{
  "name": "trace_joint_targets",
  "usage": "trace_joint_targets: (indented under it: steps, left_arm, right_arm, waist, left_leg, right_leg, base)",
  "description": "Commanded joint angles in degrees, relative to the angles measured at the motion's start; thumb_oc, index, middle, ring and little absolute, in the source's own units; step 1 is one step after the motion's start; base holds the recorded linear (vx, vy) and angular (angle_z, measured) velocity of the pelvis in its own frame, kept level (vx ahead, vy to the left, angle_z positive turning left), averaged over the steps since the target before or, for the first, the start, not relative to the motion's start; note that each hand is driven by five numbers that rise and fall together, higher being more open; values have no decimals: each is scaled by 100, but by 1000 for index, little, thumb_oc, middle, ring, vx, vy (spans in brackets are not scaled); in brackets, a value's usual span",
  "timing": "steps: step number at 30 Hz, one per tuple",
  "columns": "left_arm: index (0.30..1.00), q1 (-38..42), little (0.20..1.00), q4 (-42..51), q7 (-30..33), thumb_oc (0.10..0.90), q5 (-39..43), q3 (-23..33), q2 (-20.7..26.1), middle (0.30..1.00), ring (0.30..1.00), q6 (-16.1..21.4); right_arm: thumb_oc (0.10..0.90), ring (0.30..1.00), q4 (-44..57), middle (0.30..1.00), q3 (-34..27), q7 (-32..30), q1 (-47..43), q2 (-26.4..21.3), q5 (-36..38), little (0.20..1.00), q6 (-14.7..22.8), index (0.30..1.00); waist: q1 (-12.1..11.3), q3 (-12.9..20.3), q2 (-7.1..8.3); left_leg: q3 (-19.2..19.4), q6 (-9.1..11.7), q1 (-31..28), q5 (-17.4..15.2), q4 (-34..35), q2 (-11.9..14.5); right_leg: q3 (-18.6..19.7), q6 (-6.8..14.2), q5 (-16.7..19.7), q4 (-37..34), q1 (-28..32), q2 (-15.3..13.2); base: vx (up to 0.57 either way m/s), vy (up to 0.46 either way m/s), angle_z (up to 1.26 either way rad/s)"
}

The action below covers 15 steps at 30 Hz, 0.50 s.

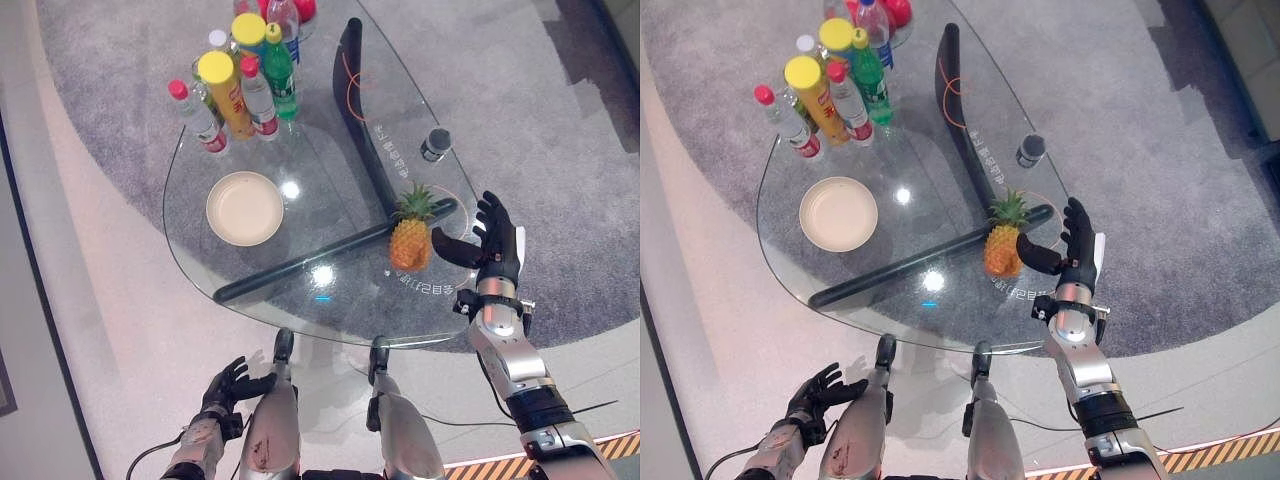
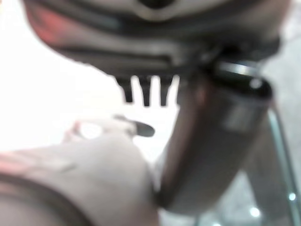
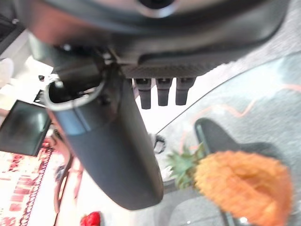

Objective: Pick up the fruit to the plate

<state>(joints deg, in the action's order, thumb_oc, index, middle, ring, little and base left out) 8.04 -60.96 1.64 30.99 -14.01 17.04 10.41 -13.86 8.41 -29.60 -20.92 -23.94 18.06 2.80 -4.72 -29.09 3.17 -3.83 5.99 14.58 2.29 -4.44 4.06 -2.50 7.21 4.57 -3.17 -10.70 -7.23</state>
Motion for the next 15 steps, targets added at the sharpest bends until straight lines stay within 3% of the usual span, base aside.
trace_joint_targets:
  steps: [1, 15]
  left_arm:
    - [900, -262, 900, -92, 99, 800, 183, -206, 9, 900, 900, -19]
    - [900, -125, 900, 377, 327, 800, 554, -516, -102, 900, 900, 36]
  right_arm:
    - [800, 900, 860, 900, -192, -574, -466, -394, 25, 900, 205, 900]
    - [800, 900, 539, 900, 36, -1355, -1055, -285, 164, 900, -222, 900]
  waist:
    - [-50, -69, 104]
    - [-129, -70, 30]
  left_leg:
    - [-248, -614, 421, -509, -594, -802]
    - [-305, -636, 1284, -481, -996, -963]
  right_leg:
    - [4, -258, -137, 745, -513, 480]
    - [-121, -283, -153, 1161, -1417, 431]
  base:
    - [-30, 56, 3]
    - [-15, 51, 3]
